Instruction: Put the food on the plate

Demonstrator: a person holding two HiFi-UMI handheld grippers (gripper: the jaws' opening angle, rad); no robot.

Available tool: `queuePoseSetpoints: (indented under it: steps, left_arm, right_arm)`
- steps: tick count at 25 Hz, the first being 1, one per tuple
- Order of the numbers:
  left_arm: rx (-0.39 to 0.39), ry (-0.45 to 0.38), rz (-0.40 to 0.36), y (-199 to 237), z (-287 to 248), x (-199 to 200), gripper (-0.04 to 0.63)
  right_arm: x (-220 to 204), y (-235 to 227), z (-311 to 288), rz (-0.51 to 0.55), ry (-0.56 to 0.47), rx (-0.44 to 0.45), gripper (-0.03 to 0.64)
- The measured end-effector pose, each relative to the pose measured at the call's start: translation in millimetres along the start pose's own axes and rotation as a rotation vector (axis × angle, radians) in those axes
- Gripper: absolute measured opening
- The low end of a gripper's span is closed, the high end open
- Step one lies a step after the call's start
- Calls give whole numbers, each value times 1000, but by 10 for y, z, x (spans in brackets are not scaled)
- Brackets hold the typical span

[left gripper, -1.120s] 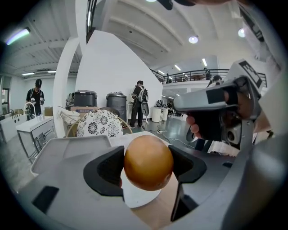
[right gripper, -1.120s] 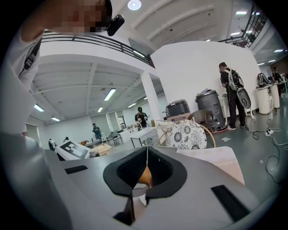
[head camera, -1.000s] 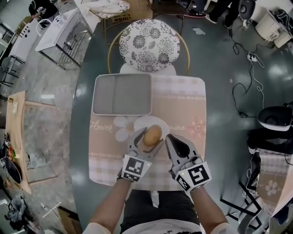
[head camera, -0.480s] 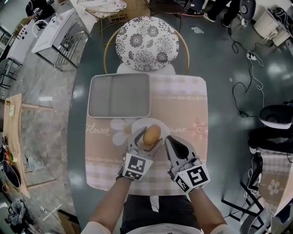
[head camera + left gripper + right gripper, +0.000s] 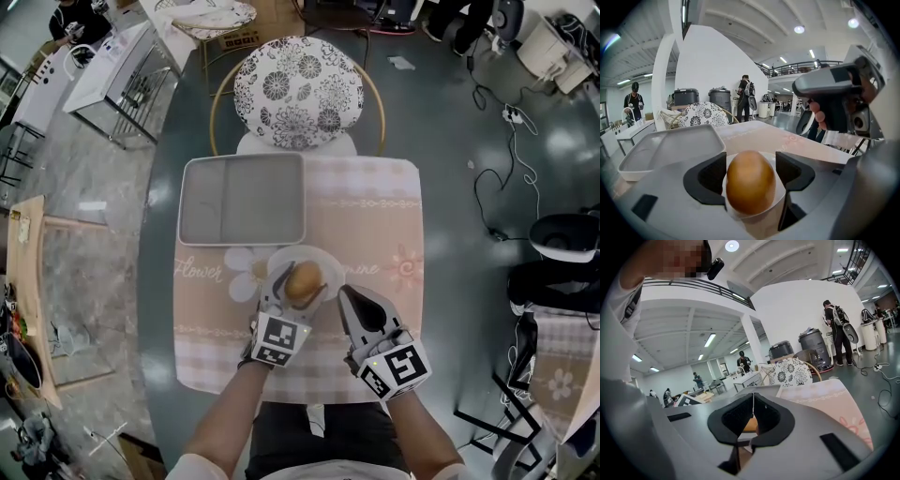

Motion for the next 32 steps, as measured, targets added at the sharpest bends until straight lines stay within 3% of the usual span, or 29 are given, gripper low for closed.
queuePoseSetpoints:
  steps: [10, 21, 32]
  left_arm:
    - [13, -6, 19, -35, 181, 196, 310]
    - [35, -46, 69, -99, 724, 779, 308]
    - [82, -129, 142, -187, 1478, 1404, 139]
  right_arm:
    - [131, 97, 36, -2, 15, 9, 15]
    - [642, 405, 226, 19, 21, 24, 15]
    - [961, 782, 408, 44, 61, 48, 15]
Point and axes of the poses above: the fingertips, and each gripper's own axes: z backward along the fingers, y to its left, x out of its top, the point moved 1 cm from there along z, backward along the fingers, and after that the axes turned 1 degree about z, right-handed, at the moved point
